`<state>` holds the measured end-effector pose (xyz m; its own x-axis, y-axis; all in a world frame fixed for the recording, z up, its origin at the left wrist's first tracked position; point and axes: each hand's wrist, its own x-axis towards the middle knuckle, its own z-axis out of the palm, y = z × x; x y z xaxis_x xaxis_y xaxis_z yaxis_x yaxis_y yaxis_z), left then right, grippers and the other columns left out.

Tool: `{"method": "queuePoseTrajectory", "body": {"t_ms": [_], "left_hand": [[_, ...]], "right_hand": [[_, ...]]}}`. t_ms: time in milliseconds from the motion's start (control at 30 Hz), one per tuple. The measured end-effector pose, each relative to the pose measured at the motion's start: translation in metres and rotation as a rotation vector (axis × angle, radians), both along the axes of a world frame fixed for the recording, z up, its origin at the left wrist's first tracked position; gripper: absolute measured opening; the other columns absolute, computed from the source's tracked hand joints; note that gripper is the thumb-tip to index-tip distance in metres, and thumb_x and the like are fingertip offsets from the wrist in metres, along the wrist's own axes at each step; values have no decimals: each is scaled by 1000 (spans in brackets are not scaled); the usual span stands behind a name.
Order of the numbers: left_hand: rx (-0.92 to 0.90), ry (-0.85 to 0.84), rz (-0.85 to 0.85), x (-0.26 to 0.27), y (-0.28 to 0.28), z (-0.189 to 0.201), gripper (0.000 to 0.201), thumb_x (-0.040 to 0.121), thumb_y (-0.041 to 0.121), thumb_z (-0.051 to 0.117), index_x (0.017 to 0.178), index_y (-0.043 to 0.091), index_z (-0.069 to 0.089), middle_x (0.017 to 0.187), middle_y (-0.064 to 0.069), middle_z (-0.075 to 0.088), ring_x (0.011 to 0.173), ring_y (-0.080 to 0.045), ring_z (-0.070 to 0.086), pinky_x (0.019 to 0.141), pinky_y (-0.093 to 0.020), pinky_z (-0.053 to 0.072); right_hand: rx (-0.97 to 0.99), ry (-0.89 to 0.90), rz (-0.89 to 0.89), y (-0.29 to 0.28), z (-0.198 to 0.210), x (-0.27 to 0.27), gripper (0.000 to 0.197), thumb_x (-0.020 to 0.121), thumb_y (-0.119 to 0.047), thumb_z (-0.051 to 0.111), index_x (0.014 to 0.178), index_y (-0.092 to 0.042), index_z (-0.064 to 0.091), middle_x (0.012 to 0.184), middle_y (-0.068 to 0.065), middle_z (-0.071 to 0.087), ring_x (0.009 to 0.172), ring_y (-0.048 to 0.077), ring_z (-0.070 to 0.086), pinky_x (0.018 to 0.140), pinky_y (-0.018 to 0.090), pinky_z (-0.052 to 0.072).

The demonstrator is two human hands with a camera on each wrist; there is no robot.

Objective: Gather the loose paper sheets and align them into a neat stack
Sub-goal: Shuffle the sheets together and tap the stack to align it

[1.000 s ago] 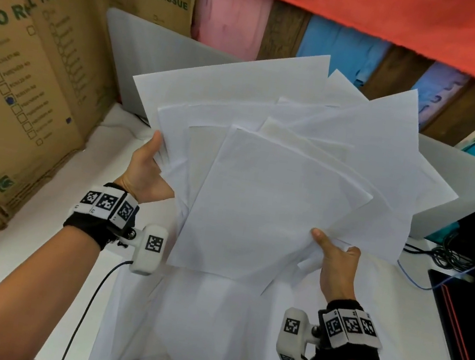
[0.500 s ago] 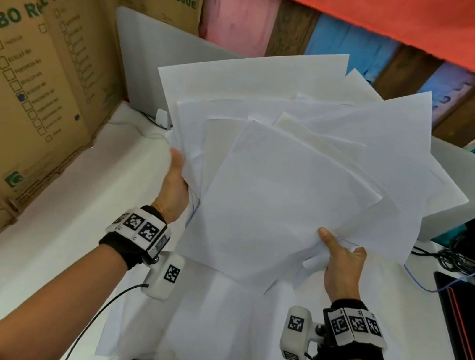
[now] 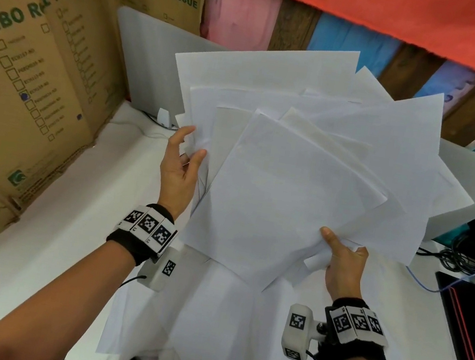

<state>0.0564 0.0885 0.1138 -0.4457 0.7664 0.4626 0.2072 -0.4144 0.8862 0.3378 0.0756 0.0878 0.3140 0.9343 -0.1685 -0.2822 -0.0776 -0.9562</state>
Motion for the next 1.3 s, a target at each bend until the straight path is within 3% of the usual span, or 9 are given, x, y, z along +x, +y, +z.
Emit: {"method": "queuePoseTrajectory", "body": {"t_ms": [267,467,567,700,800,900,1000,1133,1300], "left_hand": [[-100,-66,-4,-13,10,-4,25,85,-4,58,80,20,60,83,6,57,76,9,55,73,-8,42],[-310,-213,-149,-18,0,-34,21,87,-3,56,76,15,62,94,1,62,79,4,60,83,-23,45],[-469,-143,-300,-25,-6,-44,12,89,10,59,100,12,60,109,-2,61,97,-6,60,95,-32,44],[-534,157,-405,-39,9,-23,74,86,20,64,145,17,19,141,11,29,131,-4,27,107,-24,25],[-369,395,-447,-48,25,5,77,83,49,61,146,24,23,148,13,27,137,-3,24,112,-27,23],[-301,239,-594,-43,32,22,58,96,47,34,148,29,16,151,18,25,138,4,22,109,-12,27],[-258,-25,-559,-26,24,19,66,92,53,42,147,29,15,145,20,35,132,5,33,107,-19,36],[-293,-2,-562,-11,5,-6,108,53,76,66,136,20,26,133,13,45,121,5,47,98,-17,40],[-527,-56,-675,-15,18,-6,57,61,40,82,109,28,53,92,23,70,91,7,64,87,-18,51]], "right_hand": [[-44,19,-14,1,-1,-2,39,62,-13,80,93,-12,57,98,8,67,89,24,63,92,43,50],[-36,77,-48,0,4,-2,37,72,-3,74,99,-17,53,94,-1,63,89,17,62,90,34,50],[-32,70,-4,-1,7,-4,76,42,-25,83,112,-12,56,93,-4,69,85,11,67,83,27,55],[2,24,8,0,6,-1,32,71,-2,74,94,-20,61,88,-3,68,85,17,65,89,34,52],[24,27,44,1,6,-2,46,52,-21,85,92,-21,63,83,-5,72,83,15,68,85,33,55],[8,37,22,2,4,-2,59,40,-32,90,92,-21,64,83,-5,72,87,17,68,83,31,56],[6,58,-1,1,3,-4,96,18,-46,92,104,-16,61,90,-4,71,84,14,68,76,27,57],[19,25,12,-2,7,-2,26,74,-4,73,89,-20,60,74,-10,71,76,11,66,65,20,54],[14,-47,48,-2,5,2,29,79,6,65,90,-21,63,76,-10,73,76,9,68,76,25,55]]}}
